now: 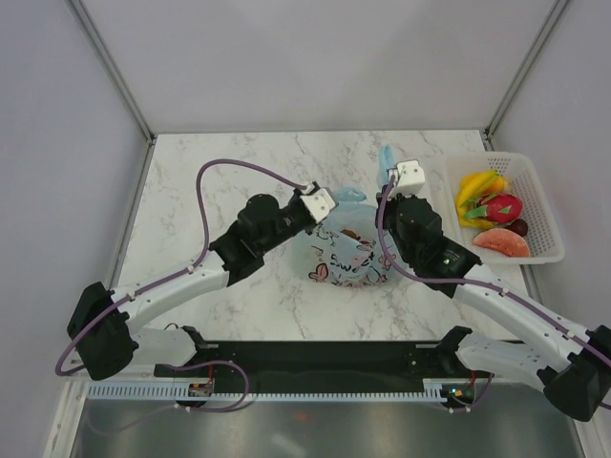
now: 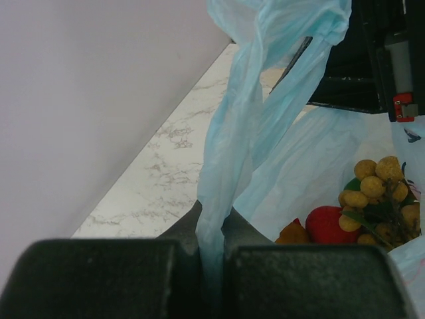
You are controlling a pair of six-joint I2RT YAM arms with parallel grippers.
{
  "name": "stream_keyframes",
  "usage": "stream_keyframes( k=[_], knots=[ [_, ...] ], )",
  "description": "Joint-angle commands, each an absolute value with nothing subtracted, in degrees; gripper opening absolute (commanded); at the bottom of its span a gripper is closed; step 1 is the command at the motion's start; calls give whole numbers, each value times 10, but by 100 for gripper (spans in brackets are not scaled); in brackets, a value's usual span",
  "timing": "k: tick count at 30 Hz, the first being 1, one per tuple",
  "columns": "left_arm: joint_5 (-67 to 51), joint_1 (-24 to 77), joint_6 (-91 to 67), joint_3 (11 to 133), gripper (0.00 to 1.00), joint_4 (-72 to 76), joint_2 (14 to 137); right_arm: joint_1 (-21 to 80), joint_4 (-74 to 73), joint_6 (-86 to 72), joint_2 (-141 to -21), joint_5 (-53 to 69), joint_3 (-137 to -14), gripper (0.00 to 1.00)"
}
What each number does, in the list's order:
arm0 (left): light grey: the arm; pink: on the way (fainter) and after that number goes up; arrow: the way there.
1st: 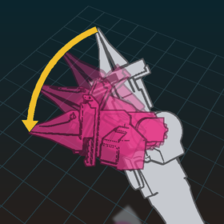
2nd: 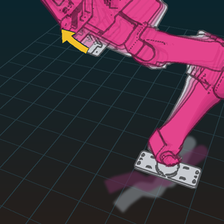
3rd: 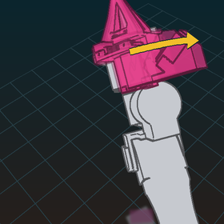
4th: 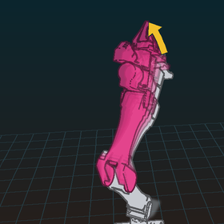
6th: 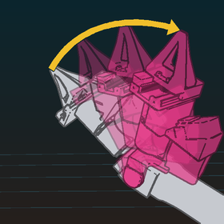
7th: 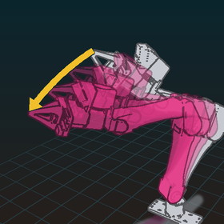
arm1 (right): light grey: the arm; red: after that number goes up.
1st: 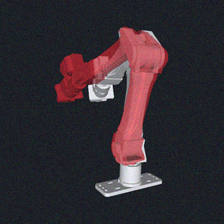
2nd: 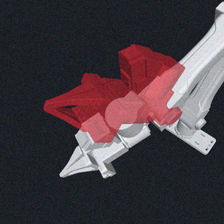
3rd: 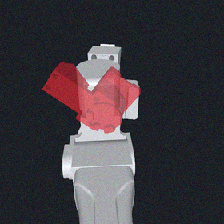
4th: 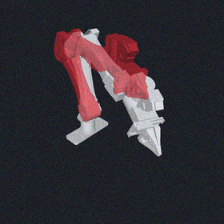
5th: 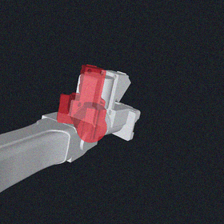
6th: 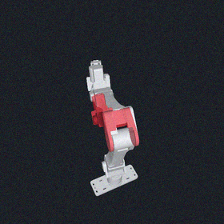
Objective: Place the fake fruits into the plastic bag and tie a complex knot
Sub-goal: Adjust the plastic bag at the center of the board.
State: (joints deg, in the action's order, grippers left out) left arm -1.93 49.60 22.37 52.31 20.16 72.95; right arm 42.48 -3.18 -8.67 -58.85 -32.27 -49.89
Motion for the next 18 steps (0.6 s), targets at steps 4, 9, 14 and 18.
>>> stream_keyframes(
  k=[4,9,14,18],
  knots=[
    [-115,497,324,541,2,165,713,423,34,-68,-535,-249,-459,0],
    [-114,495,359,572,2,158,736,422,82,-57,-511,-227,-420,0],
    [-169,434,361,633,2,152,773,417,150,-49,-536,-211,-419,0],
    [-276,363,344,761,2,93,827,379,167,-68,-606,-153,-476,0]
  ],
)
